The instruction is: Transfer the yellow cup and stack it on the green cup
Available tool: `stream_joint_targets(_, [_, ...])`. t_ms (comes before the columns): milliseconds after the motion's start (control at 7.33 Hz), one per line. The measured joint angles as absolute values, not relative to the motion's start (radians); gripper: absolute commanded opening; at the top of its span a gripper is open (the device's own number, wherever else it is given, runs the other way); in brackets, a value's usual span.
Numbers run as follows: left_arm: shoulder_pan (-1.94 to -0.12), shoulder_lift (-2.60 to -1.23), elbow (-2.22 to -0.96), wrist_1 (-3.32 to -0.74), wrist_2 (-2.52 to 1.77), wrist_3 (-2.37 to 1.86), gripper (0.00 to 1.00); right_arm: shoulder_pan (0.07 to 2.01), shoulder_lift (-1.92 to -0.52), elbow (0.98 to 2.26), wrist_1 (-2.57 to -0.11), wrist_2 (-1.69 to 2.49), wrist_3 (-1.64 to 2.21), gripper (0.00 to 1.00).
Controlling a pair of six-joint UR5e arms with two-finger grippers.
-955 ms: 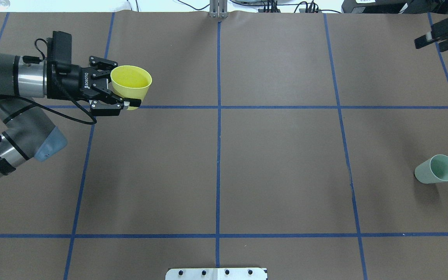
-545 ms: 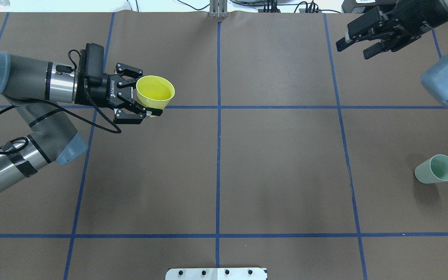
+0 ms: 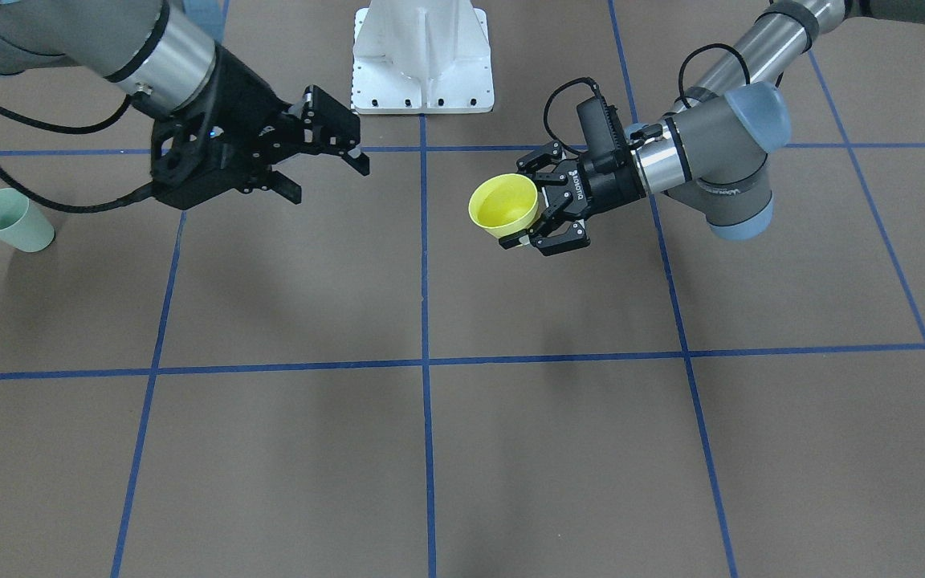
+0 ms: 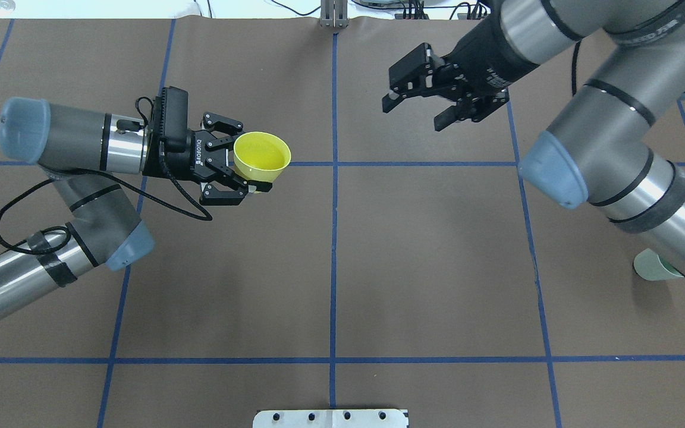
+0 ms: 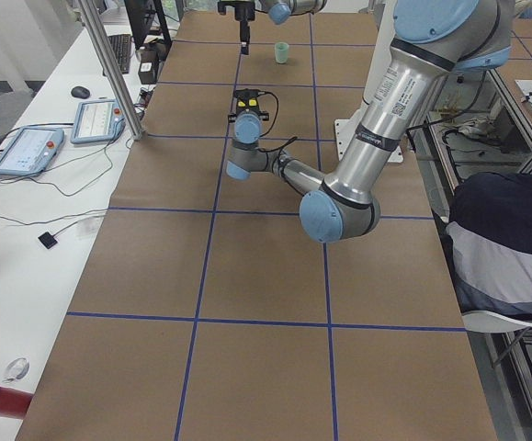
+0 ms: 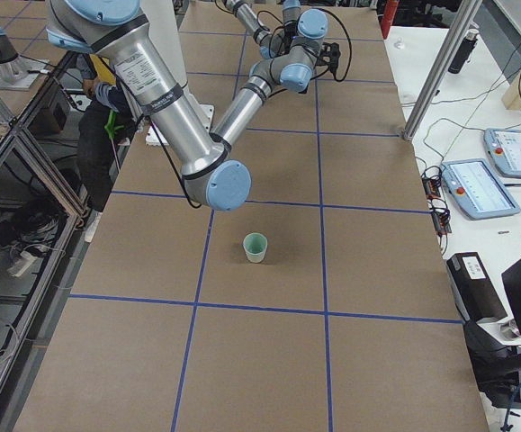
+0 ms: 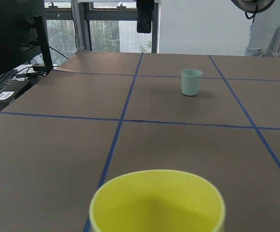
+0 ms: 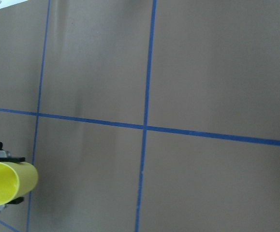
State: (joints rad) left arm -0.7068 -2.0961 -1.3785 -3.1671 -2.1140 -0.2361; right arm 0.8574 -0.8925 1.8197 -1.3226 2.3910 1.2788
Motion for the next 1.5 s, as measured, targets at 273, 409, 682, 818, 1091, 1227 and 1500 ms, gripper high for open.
stream_joint_targets(273, [-0.664,-2.097,-1.379,-3.171,-2.053,-0.209,0.0,0.76,-0.8,1.804,-1.423,2.294,1.31,1.0])
stream_joint_targets(409, [-0.656,-2.098,-1.384,-3.173,-2.047,-0.207,0.0,0.728,-0.765,1.776,-1.439,2.257,1.325,1.0])
stream_joint_targets(682, [-0.641,-2.099,-1.4,-3.187,-2.038,-0.208,0.0,0.697,-0.729,1.728,-1.448,2.228,1.339,0.99])
stream_joint_targets(818, [-0.634,-2.099,-1.404,-3.21,-2.024,-0.209,0.0,0.689,-0.729,1.721,-1.449,2.219,1.34,0.99])
stream_joint_targets(1091, [-0.625,-2.098,-1.405,-3.239,-2.005,-0.21,0.0,0.685,-0.741,1.72,-1.45,2.203,1.338,0.99])
stream_joint_targets(1227, [-0.624,-2.097,-1.405,-3.243,-2.003,-0.21,0.0,0.683,-0.75,1.723,-1.451,2.198,1.336,0.99])
stream_joint_targets(1500, [-0.623,-2.098,-1.406,-3.246,-2.002,-0.211,0.0,0.667,-0.767,1.728,-1.451,2.171,1.335,0.99])
